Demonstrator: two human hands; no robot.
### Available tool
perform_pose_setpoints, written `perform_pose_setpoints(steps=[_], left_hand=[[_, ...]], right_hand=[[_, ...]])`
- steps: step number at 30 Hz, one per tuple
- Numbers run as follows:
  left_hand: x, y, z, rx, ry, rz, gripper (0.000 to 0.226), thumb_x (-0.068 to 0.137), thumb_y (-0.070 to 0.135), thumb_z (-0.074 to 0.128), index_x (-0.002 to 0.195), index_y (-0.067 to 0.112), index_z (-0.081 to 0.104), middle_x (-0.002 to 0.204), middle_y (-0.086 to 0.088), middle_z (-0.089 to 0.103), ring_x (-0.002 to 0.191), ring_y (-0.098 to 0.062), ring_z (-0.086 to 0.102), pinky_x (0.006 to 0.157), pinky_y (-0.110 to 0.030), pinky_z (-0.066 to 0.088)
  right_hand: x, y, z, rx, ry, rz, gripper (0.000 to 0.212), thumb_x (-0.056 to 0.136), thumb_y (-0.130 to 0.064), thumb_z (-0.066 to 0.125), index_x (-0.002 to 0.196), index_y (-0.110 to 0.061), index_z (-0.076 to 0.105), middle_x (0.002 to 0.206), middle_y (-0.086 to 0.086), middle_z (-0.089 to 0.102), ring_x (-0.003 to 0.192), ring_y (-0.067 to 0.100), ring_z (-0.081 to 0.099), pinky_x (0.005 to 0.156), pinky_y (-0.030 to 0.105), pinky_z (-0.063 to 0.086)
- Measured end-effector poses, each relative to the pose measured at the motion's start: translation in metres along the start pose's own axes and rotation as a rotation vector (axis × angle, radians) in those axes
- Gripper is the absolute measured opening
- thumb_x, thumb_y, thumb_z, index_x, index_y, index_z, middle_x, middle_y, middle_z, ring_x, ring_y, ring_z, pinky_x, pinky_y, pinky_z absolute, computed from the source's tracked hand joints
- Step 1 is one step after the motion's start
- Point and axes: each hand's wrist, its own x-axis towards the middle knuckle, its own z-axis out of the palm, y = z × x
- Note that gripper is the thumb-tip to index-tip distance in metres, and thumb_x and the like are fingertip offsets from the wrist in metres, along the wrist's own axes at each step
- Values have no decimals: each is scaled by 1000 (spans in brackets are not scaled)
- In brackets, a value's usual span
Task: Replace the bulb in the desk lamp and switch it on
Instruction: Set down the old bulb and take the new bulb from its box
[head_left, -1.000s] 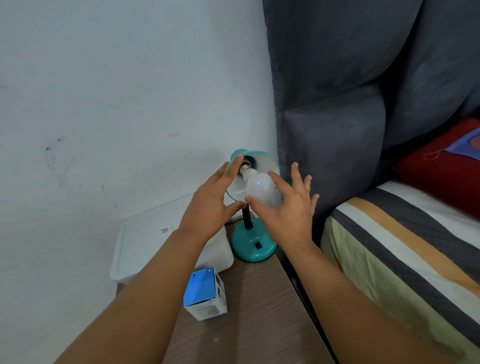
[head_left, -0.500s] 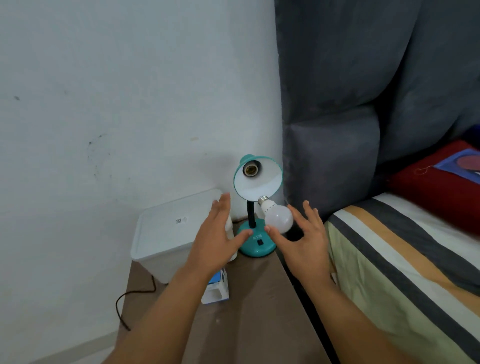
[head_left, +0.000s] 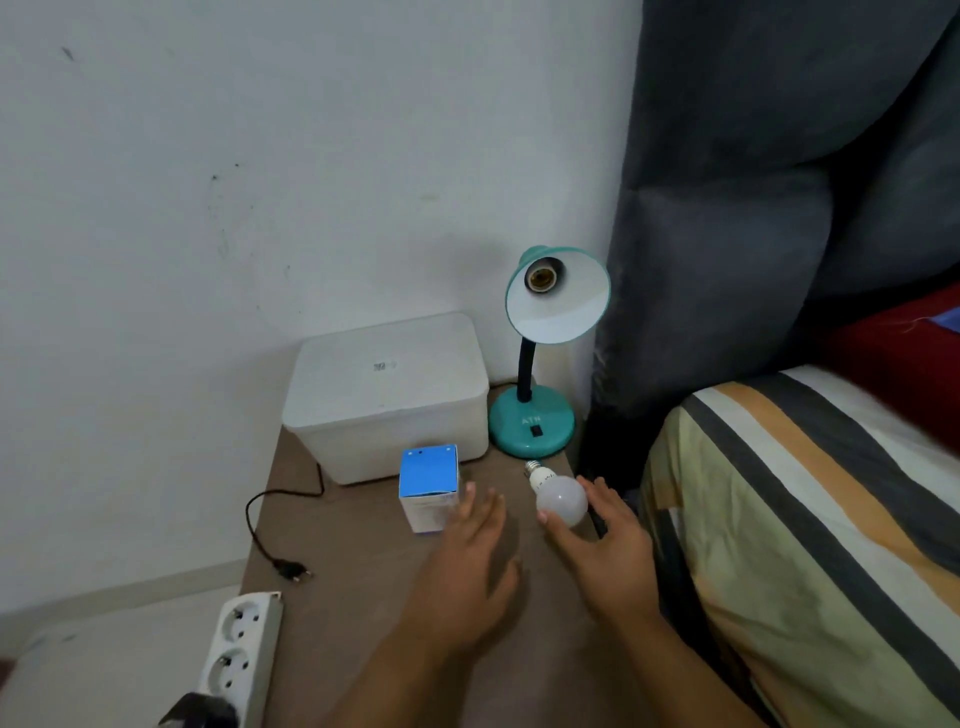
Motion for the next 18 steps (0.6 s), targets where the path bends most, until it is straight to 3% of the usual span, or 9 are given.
perform_pose_setpoints(steps=[3,8,10,14,18], left_hand=[[2,-1,16,25,-54,14,78,91,55,32,158,18,19,166,6,11,152,-11,-14,125,-34,10],[8,-6,33,-7,-94,-38,77,96,49,44,159,15,15,167,-1,11,154,-16,-5,120,-22,-5],[11,-8,39,4,-106,-45,78,98,48,46,159,13,13,167,-5,11,154,-20,-3,119,-22,-7],[19,-12,55,43,-113,-71,81,98,52,43,159,10,10,167,-9,8,154,-21,-4,118,-23,-12],[22,-15,66,97,-80,-108,83,94,58,34,160,12,12,167,-9,11,154,-20,-1,122,-28,-7]], right_hand=[[6,5,5,15,-16,-4,61,76,-39,85,131,-23,65,144,5,56,141,20,42,115,33,29],[24,16,19,-38,-21,16,67,74,-52,79,132,-23,64,141,2,60,137,19,47,115,45,38],[30,19,24,-52,-12,11,71,71,-58,77,131,-23,66,139,1,61,134,18,50,113,45,40],[40,18,31,-79,-36,-13,65,76,-49,82,133,-25,64,143,-1,56,138,16,44,117,42,35],[45,22,39,-108,-53,-27,66,77,-51,79,136,-27,61,146,-2,53,139,15,42,117,37,34]])
